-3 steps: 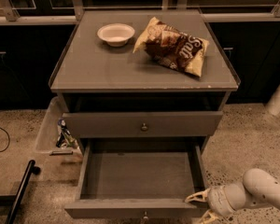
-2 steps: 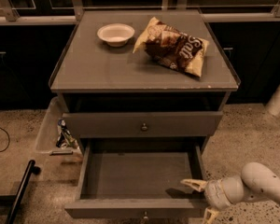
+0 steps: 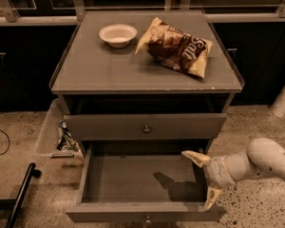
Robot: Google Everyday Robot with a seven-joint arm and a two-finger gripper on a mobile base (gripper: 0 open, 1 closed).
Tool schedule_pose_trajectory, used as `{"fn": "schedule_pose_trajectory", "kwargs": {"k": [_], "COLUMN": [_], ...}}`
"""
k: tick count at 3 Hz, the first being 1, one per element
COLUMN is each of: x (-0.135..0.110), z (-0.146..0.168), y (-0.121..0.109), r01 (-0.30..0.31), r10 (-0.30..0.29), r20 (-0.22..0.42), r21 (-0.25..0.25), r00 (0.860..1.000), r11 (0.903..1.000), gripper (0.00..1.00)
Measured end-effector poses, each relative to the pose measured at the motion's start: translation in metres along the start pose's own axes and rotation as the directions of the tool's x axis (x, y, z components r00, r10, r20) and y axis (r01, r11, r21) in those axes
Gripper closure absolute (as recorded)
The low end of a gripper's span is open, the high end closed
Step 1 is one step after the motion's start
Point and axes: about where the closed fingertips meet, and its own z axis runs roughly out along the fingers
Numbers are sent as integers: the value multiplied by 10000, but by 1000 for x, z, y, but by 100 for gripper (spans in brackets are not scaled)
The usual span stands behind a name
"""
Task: Open middle drawer
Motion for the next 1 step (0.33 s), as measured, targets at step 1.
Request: {"fn": "schedule_pose_trajectory", "kwargs": {"k": [1], "x": [-1], "z": [-4], "y": [-4], "r01": [62], "r10": [-62], "r20": [-65], "r21": [31], "r00": [10000], "r11": [10000], "gripper": [0]}}
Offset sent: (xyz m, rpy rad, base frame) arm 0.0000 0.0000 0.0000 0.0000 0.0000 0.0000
